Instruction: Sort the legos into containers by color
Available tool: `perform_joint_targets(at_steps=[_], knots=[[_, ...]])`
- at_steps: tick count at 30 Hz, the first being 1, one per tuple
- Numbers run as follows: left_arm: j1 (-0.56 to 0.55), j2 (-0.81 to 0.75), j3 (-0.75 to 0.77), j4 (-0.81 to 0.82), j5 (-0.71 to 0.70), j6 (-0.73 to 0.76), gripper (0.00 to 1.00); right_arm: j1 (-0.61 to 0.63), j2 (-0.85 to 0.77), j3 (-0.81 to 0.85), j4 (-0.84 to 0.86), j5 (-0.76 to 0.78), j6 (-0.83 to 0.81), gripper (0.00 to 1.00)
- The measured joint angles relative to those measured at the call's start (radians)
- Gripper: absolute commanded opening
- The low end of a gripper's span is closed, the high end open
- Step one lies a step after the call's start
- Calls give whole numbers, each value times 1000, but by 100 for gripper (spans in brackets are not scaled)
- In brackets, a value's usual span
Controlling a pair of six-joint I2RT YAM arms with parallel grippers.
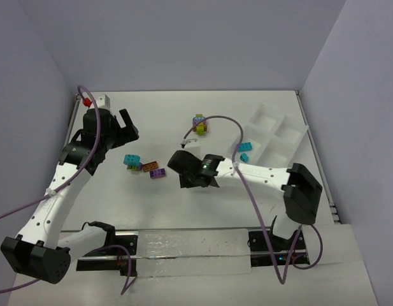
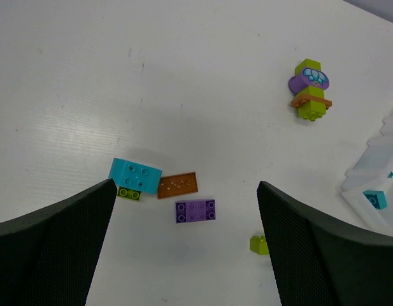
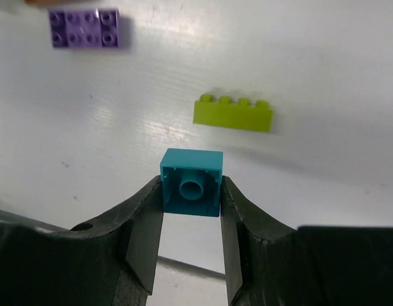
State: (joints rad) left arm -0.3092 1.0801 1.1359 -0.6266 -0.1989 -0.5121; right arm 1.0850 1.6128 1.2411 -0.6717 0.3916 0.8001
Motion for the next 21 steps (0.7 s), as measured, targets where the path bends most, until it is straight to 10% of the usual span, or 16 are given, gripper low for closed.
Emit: perform_joint_targets(at_steps=[21], knots=[[0, 72, 4, 7, -5, 4, 99, -777, -261, -171, 147, -39, -206, 35]])
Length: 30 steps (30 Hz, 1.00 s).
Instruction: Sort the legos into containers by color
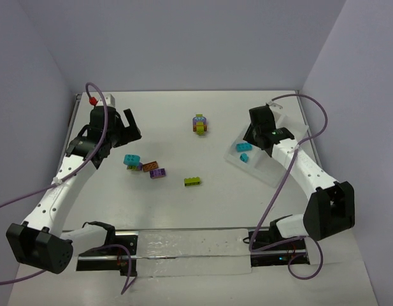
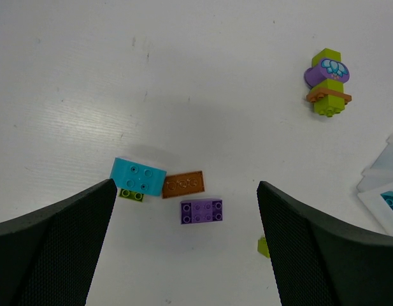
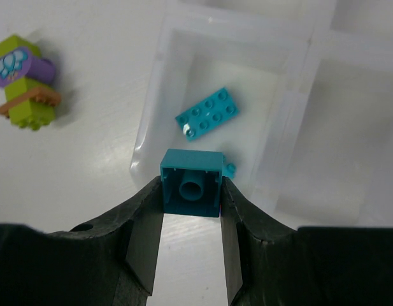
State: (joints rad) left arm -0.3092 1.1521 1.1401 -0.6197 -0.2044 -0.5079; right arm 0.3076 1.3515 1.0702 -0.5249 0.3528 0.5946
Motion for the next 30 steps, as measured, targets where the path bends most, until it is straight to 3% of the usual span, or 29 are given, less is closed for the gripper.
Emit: perform_joint_targets(at_steps=[6, 9, 14, 23, 30], knots=[[0, 30, 1, 3, 1, -1, 99, -55, 95, -2, 84, -16, -14, 41], [0, 30, 8, 2, 7, -7, 99, -61, 166, -1, 105, -17, -15, 64], [0, 28, 18, 2, 8, -9, 99, -66, 228, 8, 109, -10, -25, 80], [0, 27, 18, 2, 11, -7, 99, -19, 149, 11, 119, 23, -54, 80], [0, 20, 18, 2, -11, 23, 99, 275, -33, -33, 180, -16, -177, 79]])
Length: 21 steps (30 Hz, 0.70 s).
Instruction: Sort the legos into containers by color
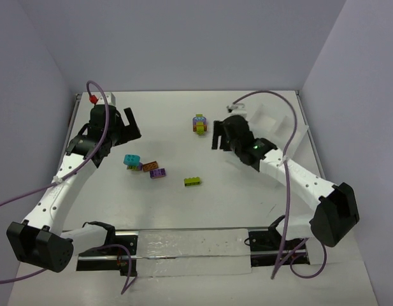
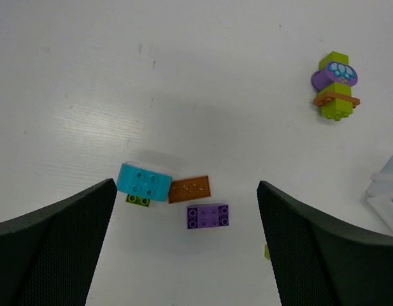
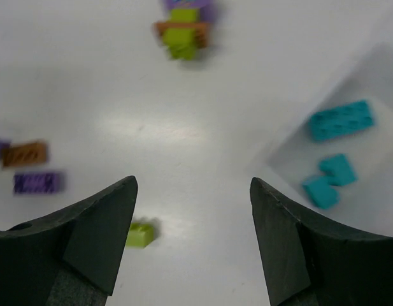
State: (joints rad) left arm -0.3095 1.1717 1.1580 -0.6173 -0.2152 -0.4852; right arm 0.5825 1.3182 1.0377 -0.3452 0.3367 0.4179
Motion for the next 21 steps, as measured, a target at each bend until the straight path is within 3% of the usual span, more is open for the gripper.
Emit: perform_joint_targets(at_steps=[4, 9, 17, 21], knots=[[-1, 0, 0, -9, -47, 10, 99, 193, 24, -42, 39, -82, -113, 81], [-1, -10, 1, -14, -125, -16, 99, 342, 115, -106, 57, -206, -297, 71], [-1, -70, 0, -8, -190, -55, 99, 372, 135, -226, 244, -301, -573, 73], [-1, -65, 0, -9, -197, -61, 99, 376, 152, -212, 255, -318, -675, 73]])
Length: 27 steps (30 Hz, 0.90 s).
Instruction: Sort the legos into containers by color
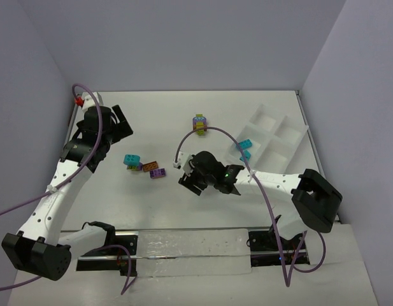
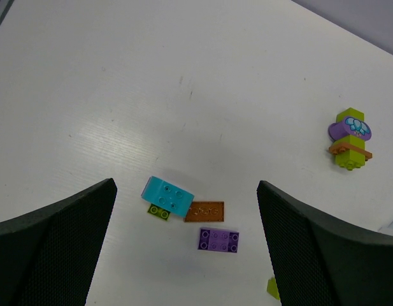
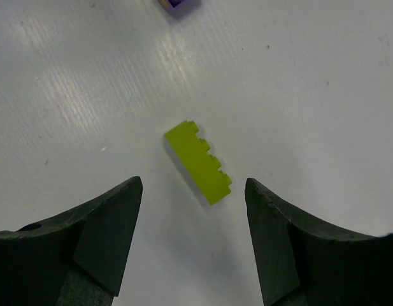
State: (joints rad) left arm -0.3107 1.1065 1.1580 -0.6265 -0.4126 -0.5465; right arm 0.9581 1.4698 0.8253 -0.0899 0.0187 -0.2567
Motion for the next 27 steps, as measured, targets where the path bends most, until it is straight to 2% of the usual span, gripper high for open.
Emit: perform_joint_targets(at_steps=[10, 17, 27], knots=[[0, -26, -18, 2, -8, -11, 99, 0, 125, 61, -36, -70, -101, 74], [0, -30, -18, 2, -20, -11, 99, -14, 203, 149, -64, -87, -80, 73], [0, -30, -18, 2, -22, -11, 99, -36, 236, 156, -84, -82, -65, 67]])
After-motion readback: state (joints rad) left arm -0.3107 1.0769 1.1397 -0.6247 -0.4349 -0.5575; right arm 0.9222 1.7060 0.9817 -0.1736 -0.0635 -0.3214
